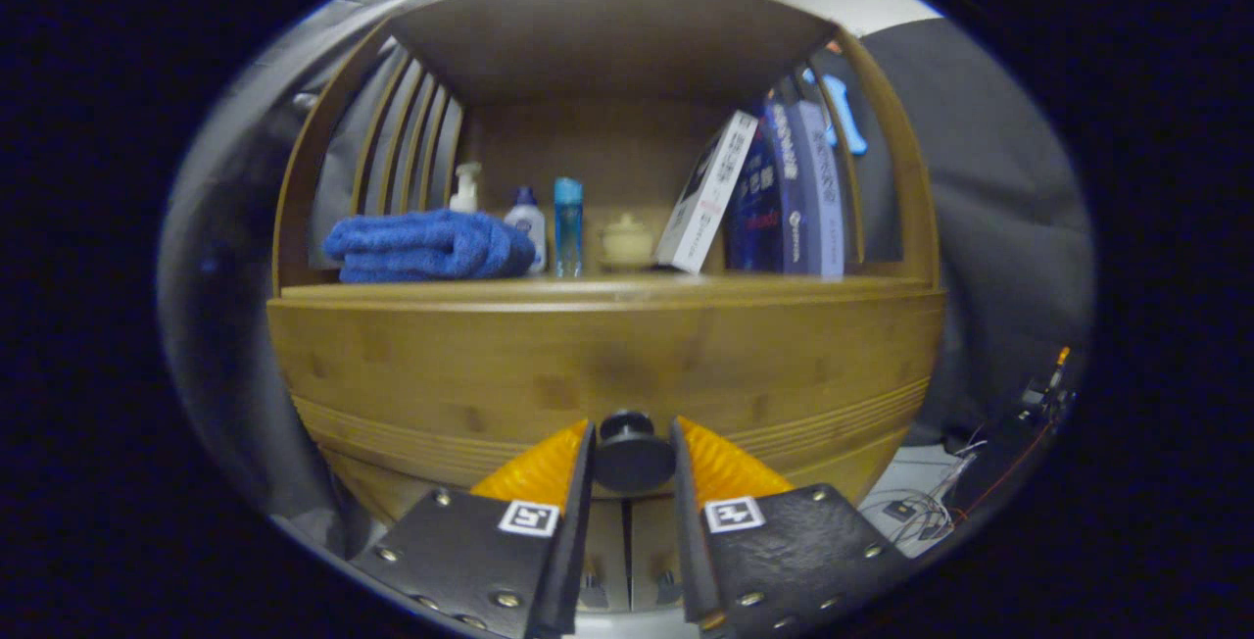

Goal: Pull open the drawer, take out the items inside it, and place them on the countertop above the cabinet.

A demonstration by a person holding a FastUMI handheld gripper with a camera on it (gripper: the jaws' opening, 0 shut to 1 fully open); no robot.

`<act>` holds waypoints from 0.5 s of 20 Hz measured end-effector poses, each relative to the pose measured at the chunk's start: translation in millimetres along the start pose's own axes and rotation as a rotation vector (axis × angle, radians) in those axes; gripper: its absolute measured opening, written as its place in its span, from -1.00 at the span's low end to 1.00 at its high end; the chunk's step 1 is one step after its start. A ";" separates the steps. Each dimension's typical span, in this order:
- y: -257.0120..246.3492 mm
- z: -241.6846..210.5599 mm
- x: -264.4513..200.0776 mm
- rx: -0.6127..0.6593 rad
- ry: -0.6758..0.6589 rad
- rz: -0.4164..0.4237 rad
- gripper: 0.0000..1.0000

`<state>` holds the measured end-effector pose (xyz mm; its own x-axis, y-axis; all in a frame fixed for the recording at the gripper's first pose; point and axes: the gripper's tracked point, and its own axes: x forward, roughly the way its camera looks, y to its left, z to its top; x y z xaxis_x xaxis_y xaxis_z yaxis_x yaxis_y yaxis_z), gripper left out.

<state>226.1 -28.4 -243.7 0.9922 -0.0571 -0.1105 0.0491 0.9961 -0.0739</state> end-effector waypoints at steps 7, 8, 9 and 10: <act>1.3 -2.2 -9.9 0.026 0.077 0.044 -0.45; -0.9 -4.6 -13.6 0.021 0.077 0.043 -0.44; -1.6 -3.5 -20.9 0.030 0.067 0.044 -0.45; -1.8 -5.0 -28.5 0.031 0.070 0.045 -0.45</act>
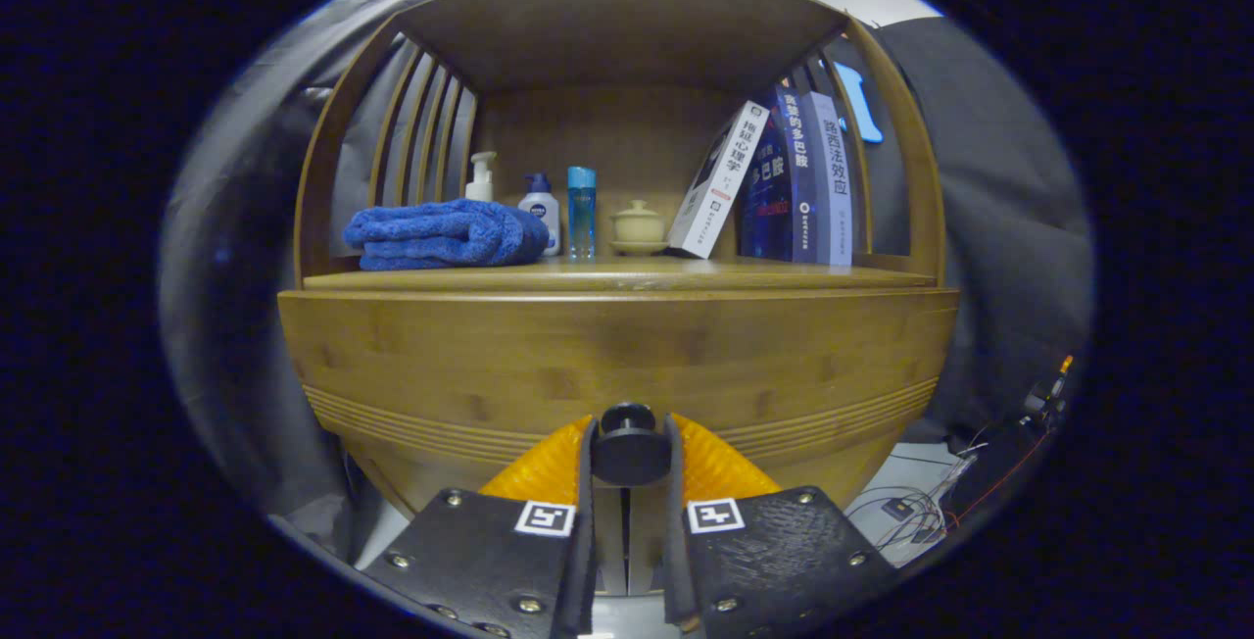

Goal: Pull open the drawer, take out the items inside it, and place them on the countertop above the cabinet.

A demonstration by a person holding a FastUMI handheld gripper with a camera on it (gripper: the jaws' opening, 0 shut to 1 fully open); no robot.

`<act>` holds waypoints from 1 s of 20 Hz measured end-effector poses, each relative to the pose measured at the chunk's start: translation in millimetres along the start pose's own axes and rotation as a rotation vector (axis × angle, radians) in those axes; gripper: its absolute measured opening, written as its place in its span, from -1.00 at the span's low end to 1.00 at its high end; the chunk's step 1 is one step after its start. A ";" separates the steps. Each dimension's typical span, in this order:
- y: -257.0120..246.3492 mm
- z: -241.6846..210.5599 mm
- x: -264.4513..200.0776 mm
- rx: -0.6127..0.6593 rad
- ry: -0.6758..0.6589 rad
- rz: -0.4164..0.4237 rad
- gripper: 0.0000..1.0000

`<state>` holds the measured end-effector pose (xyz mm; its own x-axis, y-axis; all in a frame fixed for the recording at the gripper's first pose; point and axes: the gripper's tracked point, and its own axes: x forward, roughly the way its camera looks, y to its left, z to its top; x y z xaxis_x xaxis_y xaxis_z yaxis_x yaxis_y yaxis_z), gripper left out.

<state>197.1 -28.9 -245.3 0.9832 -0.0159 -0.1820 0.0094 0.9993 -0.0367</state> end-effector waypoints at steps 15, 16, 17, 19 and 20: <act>-7.9 -25.9 -136.9 -0.056 0.005 0.009 -0.45; -3.9 -24.2 -141.7 -0.063 0.001 0.018 -0.45; -3.3 -27.3 -147.6 -0.062 0.012 0.022 -0.45; -3.1 -30.2 -158.7 -0.058 0.024 0.025 -0.44; -2.7 -30.4 -164.1 -0.056 0.018 0.031 -0.45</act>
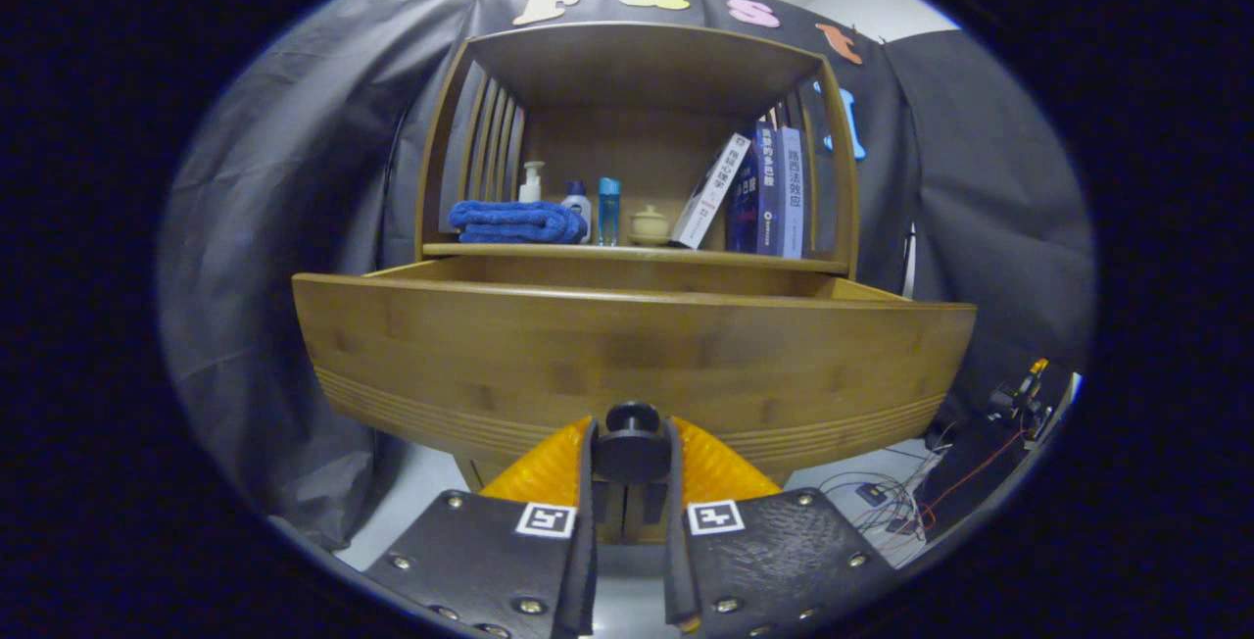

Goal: Pull open the drawer, take out the items inside it, and place them on the countertop above the cabinet.

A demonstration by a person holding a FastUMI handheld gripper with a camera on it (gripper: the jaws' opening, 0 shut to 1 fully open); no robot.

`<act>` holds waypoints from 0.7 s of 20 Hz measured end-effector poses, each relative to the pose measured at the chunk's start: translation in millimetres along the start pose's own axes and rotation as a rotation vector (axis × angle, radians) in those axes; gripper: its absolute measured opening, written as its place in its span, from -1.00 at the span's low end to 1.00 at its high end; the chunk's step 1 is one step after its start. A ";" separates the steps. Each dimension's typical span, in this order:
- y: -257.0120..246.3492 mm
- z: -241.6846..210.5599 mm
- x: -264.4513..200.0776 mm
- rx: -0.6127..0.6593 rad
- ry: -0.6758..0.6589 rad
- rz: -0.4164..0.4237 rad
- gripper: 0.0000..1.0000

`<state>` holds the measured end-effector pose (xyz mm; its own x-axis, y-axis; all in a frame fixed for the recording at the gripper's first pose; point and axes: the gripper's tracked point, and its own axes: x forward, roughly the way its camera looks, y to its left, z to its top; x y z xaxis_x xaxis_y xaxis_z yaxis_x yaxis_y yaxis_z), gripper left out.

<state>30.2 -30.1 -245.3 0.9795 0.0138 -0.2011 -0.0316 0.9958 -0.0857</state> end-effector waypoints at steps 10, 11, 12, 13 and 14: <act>2.0 -12.8 -30.1 0.006 0.031 0.040 -0.45; 2.6 -12.7 -30.0 0.009 0.042 0.044 -0.45; 1.5 -9.3 -33.5 0.018 0.048 0.039 -0.28; 2.2 2.7 -38.6 0.028 0.027 0.039 -0.08; 4.6 15.3 -41.8 0.026 -0.013 0.045 0.11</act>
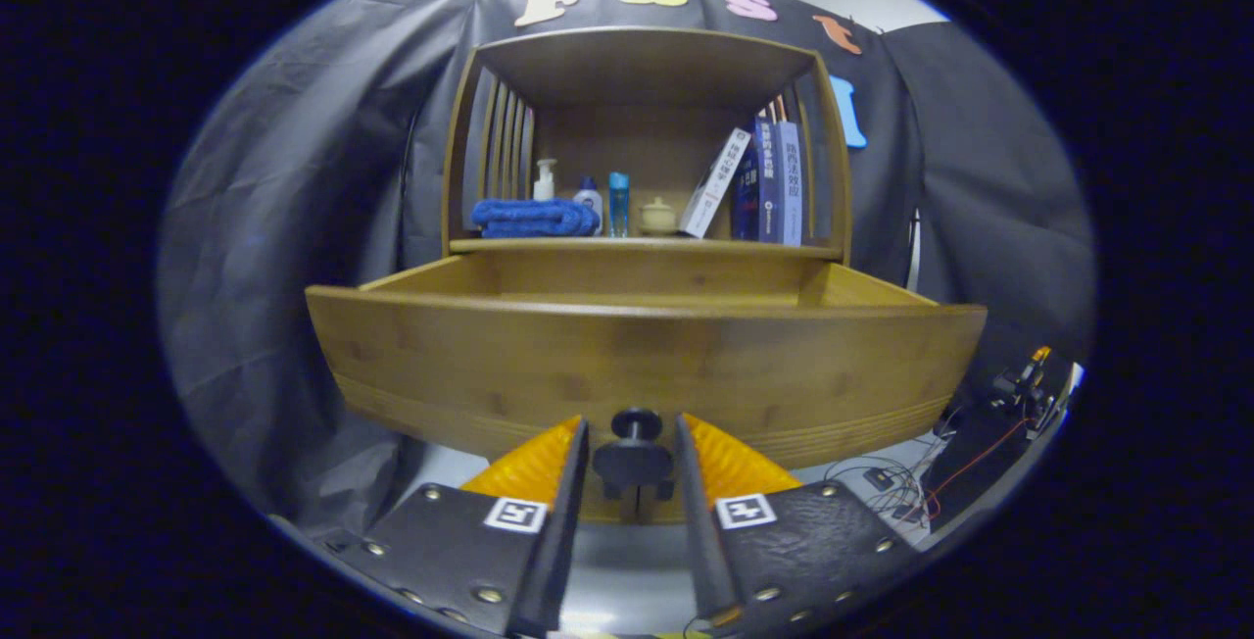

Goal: Pull open the drawer, take out the items inside it, and place them on the countertop above the cabinet.

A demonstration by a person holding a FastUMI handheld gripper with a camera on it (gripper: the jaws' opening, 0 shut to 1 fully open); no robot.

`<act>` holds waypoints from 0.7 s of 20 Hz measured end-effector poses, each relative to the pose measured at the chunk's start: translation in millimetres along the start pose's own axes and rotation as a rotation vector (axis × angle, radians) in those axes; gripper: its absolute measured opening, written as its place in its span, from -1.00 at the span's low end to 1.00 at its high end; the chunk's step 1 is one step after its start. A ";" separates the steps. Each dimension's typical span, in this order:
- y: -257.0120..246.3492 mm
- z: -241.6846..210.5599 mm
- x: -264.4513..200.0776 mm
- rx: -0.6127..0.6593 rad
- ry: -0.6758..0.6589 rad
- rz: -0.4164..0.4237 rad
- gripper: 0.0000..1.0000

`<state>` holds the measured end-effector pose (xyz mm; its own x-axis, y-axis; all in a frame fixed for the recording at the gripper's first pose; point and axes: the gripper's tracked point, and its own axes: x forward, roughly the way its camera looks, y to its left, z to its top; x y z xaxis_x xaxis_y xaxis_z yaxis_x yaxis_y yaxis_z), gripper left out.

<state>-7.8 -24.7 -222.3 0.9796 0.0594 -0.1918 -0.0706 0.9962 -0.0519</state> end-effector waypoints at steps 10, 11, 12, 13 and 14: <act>21.9 65.2 -18.3 -0.042 -0.071 0.013 0.91; 20.3 69.2 -17.7 -0.047 -0.076 0.005 0.91; 17.0 73.5 -16.0 -0.055 -0.079 -0.012 0.91; 15.5 77.2 -15.7 -0.063 -0.079 -0.017 0.90; 16.5 82.1 -15.0 -0.062 -0.084 -0.020 0.91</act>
<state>-8.2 -3.8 -139.8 0.9930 0.0476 -0.1077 -0.0601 0.9914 -0.1164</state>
